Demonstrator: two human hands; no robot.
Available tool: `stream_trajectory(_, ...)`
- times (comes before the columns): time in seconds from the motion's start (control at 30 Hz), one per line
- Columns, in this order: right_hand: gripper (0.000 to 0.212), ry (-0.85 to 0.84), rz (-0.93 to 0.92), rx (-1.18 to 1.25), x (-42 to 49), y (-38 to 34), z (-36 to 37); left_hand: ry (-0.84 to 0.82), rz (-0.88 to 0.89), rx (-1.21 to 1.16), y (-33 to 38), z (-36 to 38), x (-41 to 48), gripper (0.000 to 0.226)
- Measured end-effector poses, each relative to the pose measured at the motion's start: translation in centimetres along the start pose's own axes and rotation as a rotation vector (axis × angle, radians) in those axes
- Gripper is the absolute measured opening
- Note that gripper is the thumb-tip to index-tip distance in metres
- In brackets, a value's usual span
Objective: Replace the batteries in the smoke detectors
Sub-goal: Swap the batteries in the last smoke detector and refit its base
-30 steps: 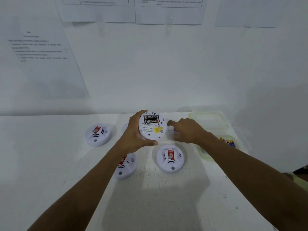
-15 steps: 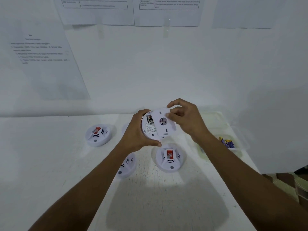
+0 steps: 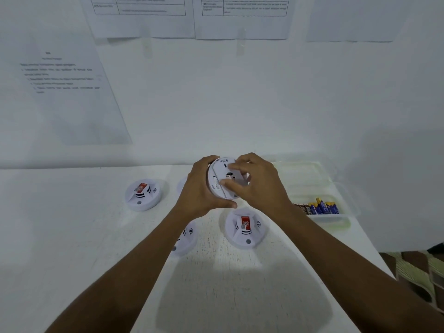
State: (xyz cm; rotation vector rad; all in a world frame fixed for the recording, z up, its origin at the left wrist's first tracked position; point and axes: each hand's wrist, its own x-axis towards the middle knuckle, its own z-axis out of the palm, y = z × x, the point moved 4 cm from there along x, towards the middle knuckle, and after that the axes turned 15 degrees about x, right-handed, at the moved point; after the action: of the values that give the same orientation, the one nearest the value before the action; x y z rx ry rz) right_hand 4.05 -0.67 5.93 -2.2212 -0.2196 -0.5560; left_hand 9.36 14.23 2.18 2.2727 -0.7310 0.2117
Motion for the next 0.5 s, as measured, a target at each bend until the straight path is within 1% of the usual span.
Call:
stream_trajectory(0.1, 0.049, -0.02, 0.041, -0.03, 0.2, -0.5, 0.2, -0.019, -0.036, 0.027, -0.3, 0.3, 0.0, 0.102)
stream_trajectory(0.2, 0.05, -0.021, 0.066, -0.026, 0.4, -0.6, 0.4, -0.016, -0.042, 0.058, -0.6, 0.4, -0.1, 0.109)
stream_trajectory(0.3, 0.052, -0.018, 0.08, -0.026, 0.6, -0.7, 0.5, -0.019, -0.053, 0.087, -0.9, 0.5, 0.0, 0.11)
stream_trajectory(0.4, 0.059, -0.036, 0.135, -0.072, 1.0, -1.1, 0.5, -0.036, -0.042, 0.135, -0.8, 0.6, 0.2, 0.112)
stream_trajectory(0.5, 0.054, 0.016, 0.198, -0.067, 1.4, -1.4, 0.3, 0.005, 0.002, 0.111, -0.5, 0.3, 0.0, 0.108)
